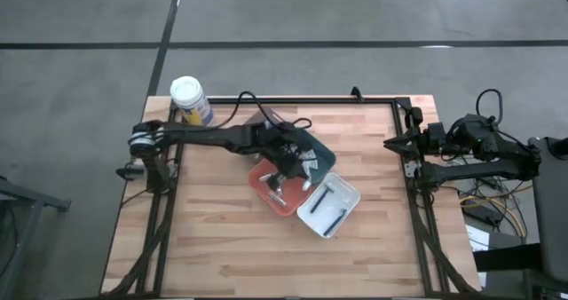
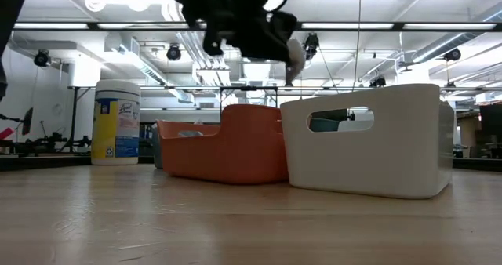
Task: Pick & Place Travel size toiletries
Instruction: Put the white toothpaste into the blue bin
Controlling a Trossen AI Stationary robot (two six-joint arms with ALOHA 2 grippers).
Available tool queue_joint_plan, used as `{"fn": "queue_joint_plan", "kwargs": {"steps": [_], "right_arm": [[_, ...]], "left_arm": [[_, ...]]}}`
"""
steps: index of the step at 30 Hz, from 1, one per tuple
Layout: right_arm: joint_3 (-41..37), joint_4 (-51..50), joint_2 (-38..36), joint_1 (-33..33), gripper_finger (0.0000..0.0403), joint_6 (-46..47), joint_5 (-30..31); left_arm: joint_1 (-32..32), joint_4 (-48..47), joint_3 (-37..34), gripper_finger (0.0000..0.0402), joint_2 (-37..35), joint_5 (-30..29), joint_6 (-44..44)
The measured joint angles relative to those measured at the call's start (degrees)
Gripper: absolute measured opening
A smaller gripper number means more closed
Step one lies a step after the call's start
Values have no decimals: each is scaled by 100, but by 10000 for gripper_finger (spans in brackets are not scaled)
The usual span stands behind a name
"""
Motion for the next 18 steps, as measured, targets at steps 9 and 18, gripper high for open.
{"fn": "queue_joint_plan", "kwargs": {"steps": [9,18], "right_arm": [[0,-3,-2,0,34,-1,-1],[0,-2,-2,1,34,-2,-1]], "left_arm": [[264,1118,-2,10,551,-714,-288],[322,1595,2,42,638,-945,-1510]]}}
